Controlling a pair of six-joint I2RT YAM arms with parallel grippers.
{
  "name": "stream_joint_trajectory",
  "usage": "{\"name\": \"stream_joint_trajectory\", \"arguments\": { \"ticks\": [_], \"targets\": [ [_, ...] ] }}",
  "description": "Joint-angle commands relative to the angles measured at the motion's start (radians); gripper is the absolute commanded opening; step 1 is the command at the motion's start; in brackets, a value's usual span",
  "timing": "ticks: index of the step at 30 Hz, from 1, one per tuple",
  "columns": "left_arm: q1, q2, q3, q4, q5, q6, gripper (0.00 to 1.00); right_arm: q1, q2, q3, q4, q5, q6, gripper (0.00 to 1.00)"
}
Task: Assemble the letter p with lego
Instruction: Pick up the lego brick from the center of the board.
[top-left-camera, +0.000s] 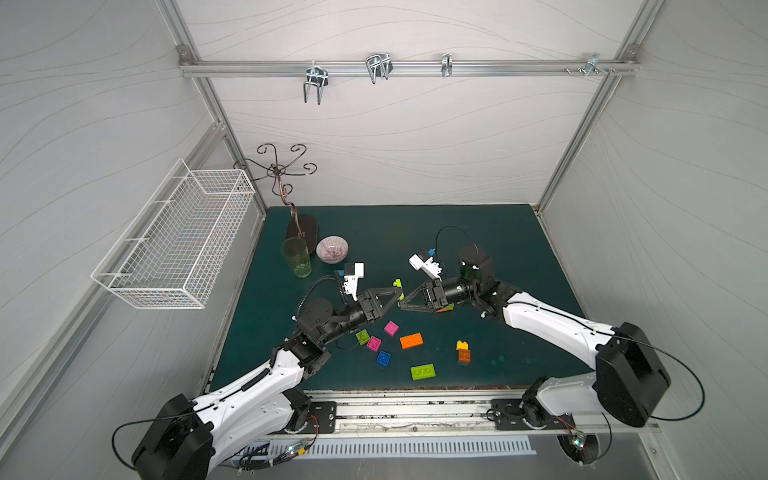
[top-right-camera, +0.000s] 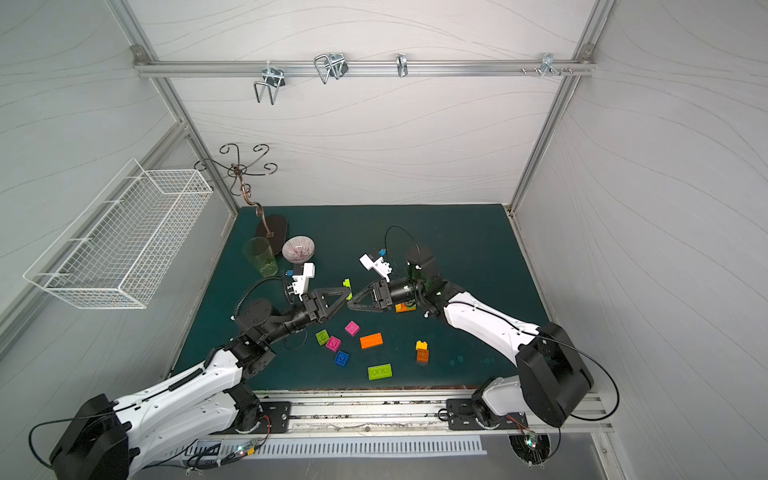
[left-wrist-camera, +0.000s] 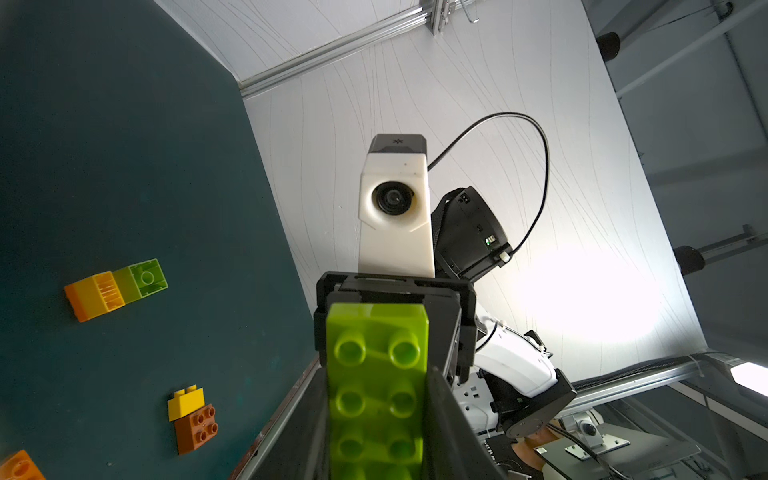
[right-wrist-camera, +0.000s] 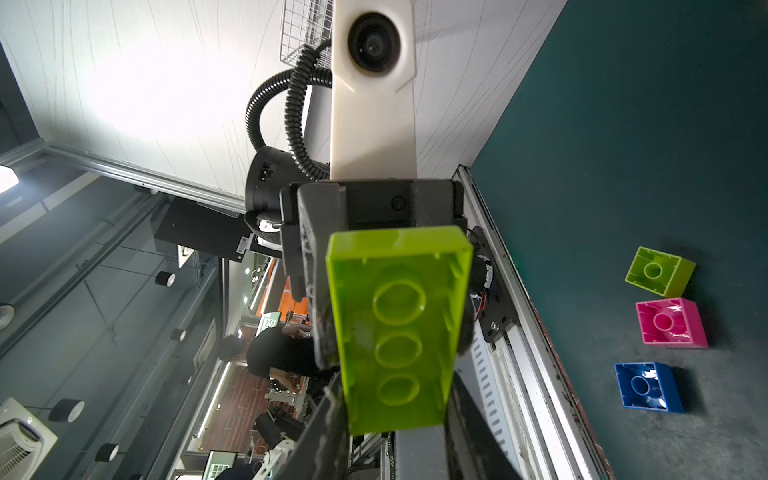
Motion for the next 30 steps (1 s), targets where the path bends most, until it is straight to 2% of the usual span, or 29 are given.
{"name": "stream_joint_trajectory", "arguments": {
  "ticks": [1, 2, 4, 8, 12, 16, 22, 27, 30],
  "targets": [
    [-0.004, -0.012, 0.008, 0.07, 0.004, -0.005, 0.64, -0.01, -0.003, 0.011, -0.024, -0.007, -0.029, 0.29],
    [-0.004, -0.022, 0.015, 0.036, 0.0, 0.007, 0.72, -0.015, -0.006, 0.006, -0.042, -0.01, -0.041, 0.29],
    [0.001, -0.042, 0.033, -0.023, 0.001, 0.03, 0.8, -0.022, -0.012, -0.003, -0.079, -0.024, -0.073, 0.29],
    [0.043, -0.045, 0.093, -0.134, 0.064, 0.056, 0.82, -0.027, -0.039, -0.026, -0.159, -0.047, -0.141, 0.29],
    [0.094, 0.01, 0.105, -0.095, 0.156, 0.016, 0.76, -0.026, -0.063, -0.048, -0.184, -0.062, -0.166, 0.3],
    [0.095, 0.051, 0.103, -0.056, 0.195, 0.007, 0.71, -0.025, -0.066, -0.048, -0.205, -0.068, -0.178, 0.3],
    [0.094, 0.049, 0.109, -0.096, 0.235, 0.036, 0.69, -0.025, -0.054, -0.041, -0.211, -0.081, -0.186, 0.3],
    [0.094, 0.085, 0.107, -0.06, 0.27, 0.021, 0.61, -0.023, -0.036, -0.033, -0.212, -0.096, -0.191, 0.31],
    [0.094, 0.107, 0.097, -0.029, 0.276, 0.009, 0.52, -0.021, -0.033, -0.026, -0.211, -0.102, -0.195, 0.31]
  ]
}}
